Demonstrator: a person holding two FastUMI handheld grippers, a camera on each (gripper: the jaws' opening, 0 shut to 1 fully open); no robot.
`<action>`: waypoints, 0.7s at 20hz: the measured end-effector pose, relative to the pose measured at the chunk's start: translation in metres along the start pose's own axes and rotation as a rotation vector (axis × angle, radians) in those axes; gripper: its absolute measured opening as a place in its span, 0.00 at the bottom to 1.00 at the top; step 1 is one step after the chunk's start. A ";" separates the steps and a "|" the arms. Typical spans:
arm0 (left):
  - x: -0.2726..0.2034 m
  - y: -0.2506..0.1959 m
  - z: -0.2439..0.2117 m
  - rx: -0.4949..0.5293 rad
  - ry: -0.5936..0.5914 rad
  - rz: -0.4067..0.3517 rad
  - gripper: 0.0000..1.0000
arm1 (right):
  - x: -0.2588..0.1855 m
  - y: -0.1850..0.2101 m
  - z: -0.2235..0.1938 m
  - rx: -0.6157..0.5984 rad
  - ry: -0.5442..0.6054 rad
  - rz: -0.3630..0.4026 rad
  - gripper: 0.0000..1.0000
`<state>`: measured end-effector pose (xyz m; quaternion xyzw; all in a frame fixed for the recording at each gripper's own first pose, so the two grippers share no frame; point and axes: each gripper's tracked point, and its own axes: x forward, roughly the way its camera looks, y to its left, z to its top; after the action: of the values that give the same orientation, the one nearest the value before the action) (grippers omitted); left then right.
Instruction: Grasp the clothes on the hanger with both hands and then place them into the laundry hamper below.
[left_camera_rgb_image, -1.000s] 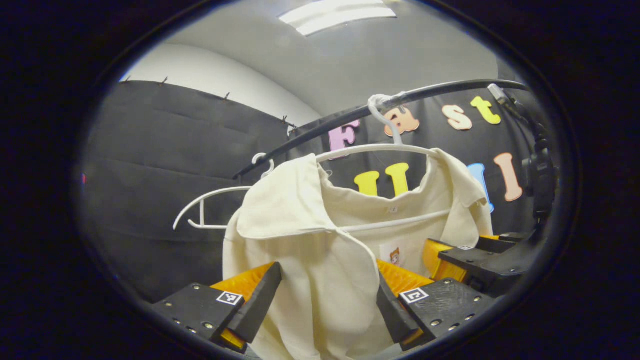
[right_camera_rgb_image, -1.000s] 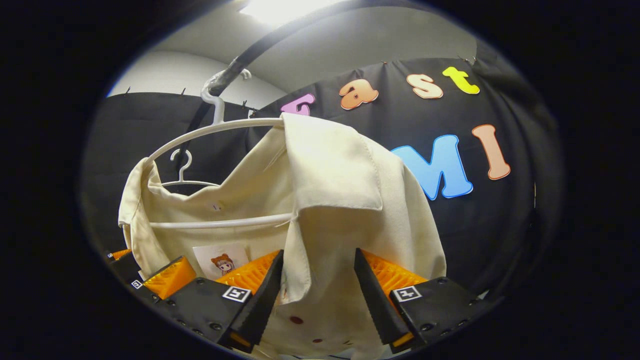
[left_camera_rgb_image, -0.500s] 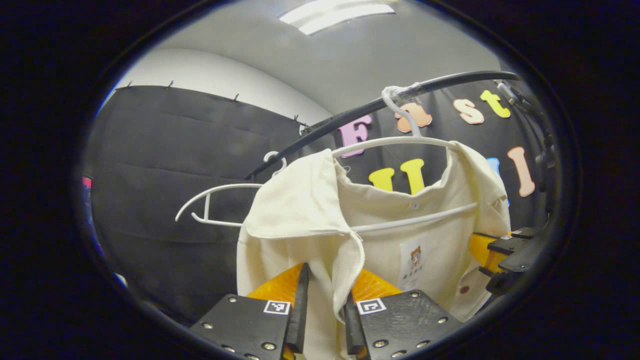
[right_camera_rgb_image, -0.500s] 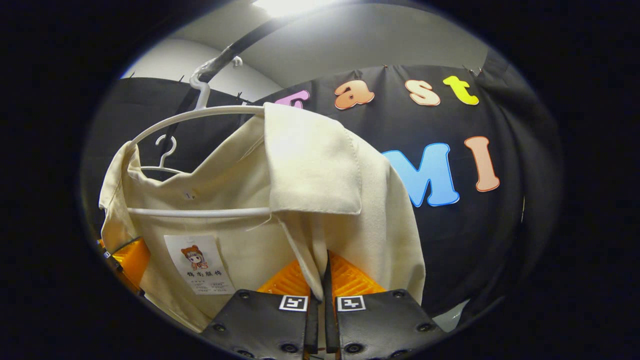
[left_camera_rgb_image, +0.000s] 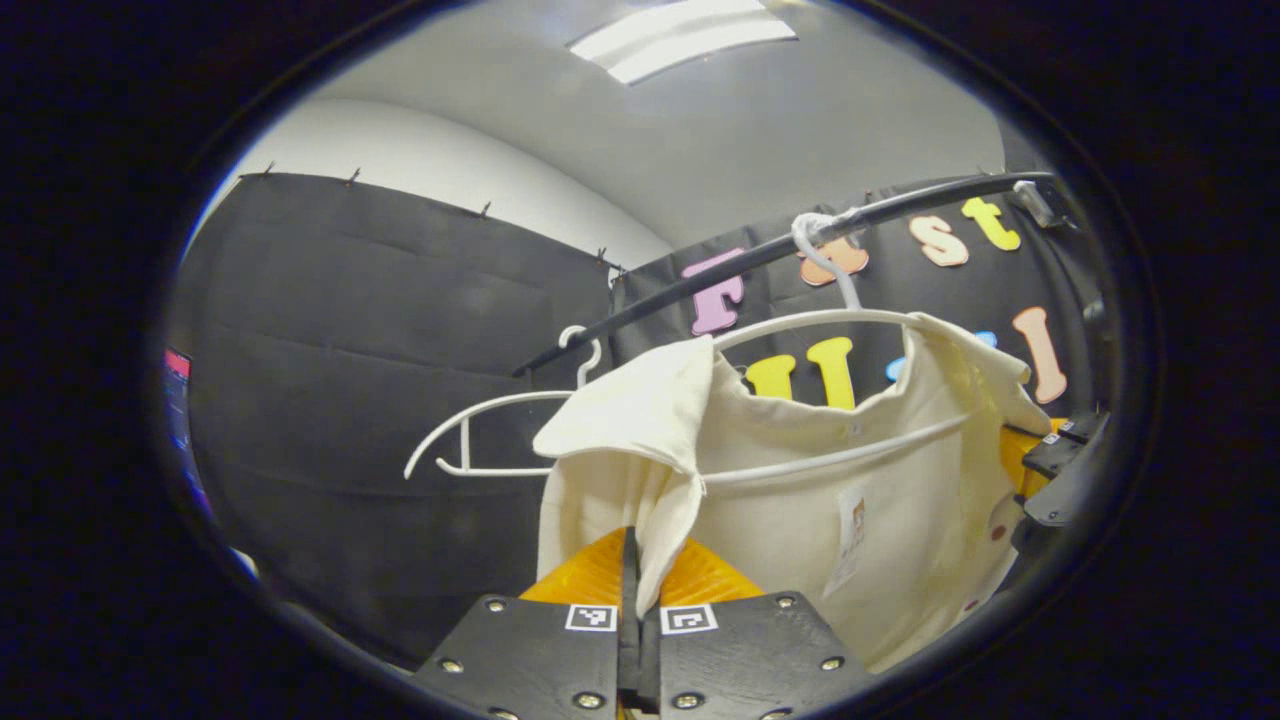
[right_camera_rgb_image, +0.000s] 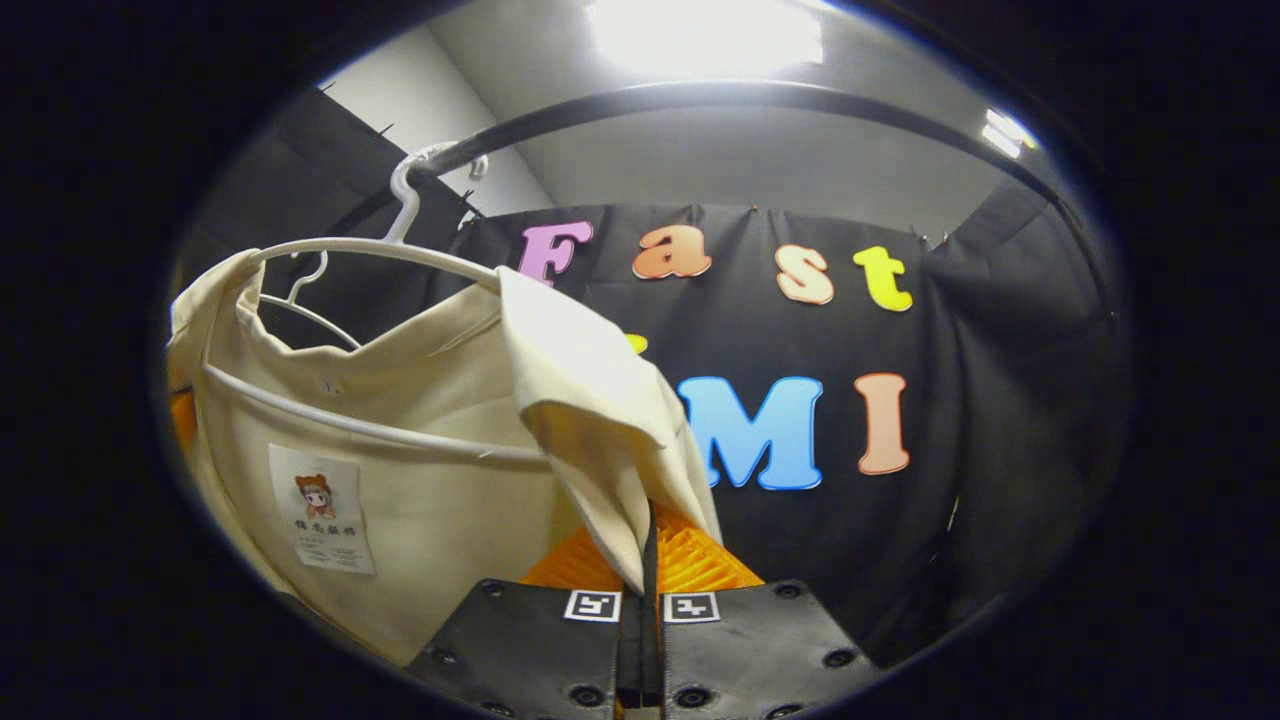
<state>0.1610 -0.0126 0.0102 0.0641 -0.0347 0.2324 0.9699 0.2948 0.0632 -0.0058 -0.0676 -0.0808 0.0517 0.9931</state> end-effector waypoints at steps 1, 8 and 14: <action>-0.001 0.007 0.005 0.017 -0.012 0.010 0.00 | -0.002 -0.006 0.006 -0.022 -0.027 -0.018 0.01; 0.005 0.040 0.023 0.086 -0.065 0.055 0.01 | 0.012 -0.038 0.027 -0.058 -0.120 -0.100 0.01; 0.017 0.070 0.047 0.104 -0.128 0.085 0.00 | 0.028 -0.055 0.036 -0.034 -0.170 -0.132 0.01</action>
<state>0.1425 0.0506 0.0662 0.1275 -0.0873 0.2705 0.9502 0.3210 0.0164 0.0420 -0.0745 -0.1701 -0.0094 0.9826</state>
